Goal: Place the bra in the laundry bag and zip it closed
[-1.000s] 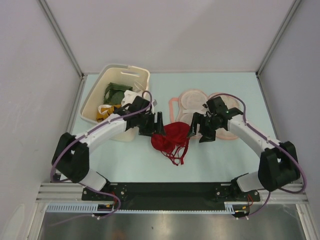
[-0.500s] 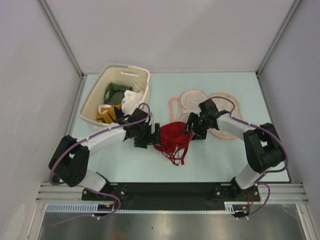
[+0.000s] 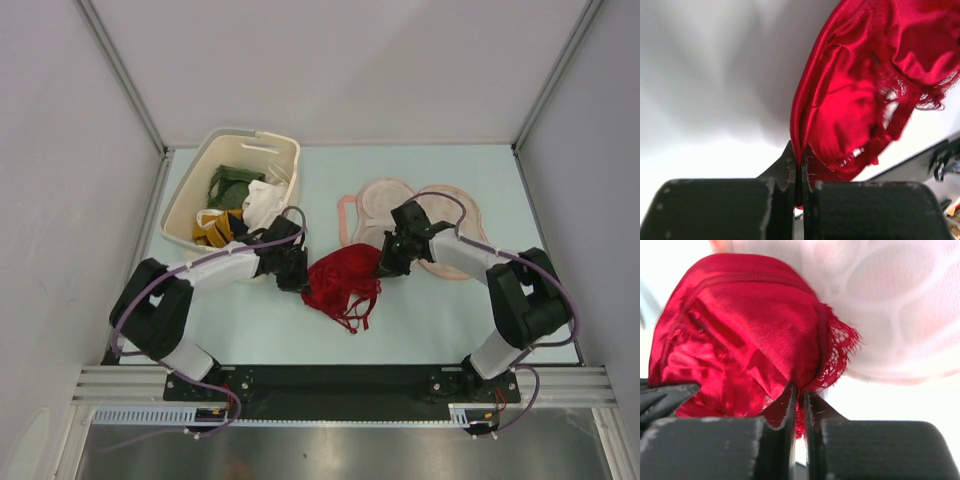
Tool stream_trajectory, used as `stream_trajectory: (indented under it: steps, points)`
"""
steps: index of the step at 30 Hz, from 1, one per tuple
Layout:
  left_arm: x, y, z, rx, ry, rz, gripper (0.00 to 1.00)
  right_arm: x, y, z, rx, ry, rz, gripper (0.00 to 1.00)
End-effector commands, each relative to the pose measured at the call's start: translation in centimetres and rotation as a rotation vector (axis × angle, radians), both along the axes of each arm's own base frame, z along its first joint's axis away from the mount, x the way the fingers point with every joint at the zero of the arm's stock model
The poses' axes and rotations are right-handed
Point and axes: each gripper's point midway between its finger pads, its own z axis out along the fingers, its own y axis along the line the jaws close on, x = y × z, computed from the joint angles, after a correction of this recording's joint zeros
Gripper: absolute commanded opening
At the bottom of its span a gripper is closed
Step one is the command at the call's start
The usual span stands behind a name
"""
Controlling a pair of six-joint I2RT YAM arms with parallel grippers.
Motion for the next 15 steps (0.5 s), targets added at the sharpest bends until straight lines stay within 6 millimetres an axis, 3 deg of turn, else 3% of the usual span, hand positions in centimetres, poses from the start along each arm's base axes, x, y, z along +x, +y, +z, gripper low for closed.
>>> stream_trajectory:
  steps: [1,6,7,8,9,10,12,13,15]
  points:
    - [-1.9,-0.8,4.1,-0.096,-0.076,-0.066,0.0,-1.3,-0.1,5.7,0.006,-0.093,0.019,0.0]
    - [-6.1,-3.2,9.4,-0.268,-0.1,-0.165,0.0,-2.9,-3.4,9.4,-0.09,-0.156,-0.019,0.0]
    - [-6.2,-3.9,10.6,-0.303,-0.11,-0.175,0.0,-2.6,-4.0,11.2,-0.092,-0.205,-0.034,0.0]
    - [-6.6,-4.9,11.9,-0.35,-0.114,-0.192,0.0,-1.9,-5.8,11.8,-0.143,-0.231,-0.089,0.0]
    - [-6.6,-5.6,12.6,-0.376,-0.11,-0.2,0.0,-1.9,-6.9,12.2,-0.165,-0.229,-0.115,0.0]
    - [-6.1,-6.7,14.2,-0.423,-0.126,-0.21,0.0,-1.1,-7.7,13.9,-0.164,-0.28,-0.127,0.0]
    - [-5.5,-9.4,17.9,-0.555,-0.153,-0.239,0.0,0.7,-10.8,15.1,-0.214,-0.327,-0.214,0.0]
    - [-4.8,-10.5,17.6,-0.563,-0.139,-0.238,0.0,1.4,-11.8,15.6,-0.236,-0.35,-0.219,0.0]
    - [-3.1,-12.5,19.7,-0.609,-0.167,-0.221,0.0,3.9,-14.4,17.1,-0.247,-0.397,-0.27,0.0]
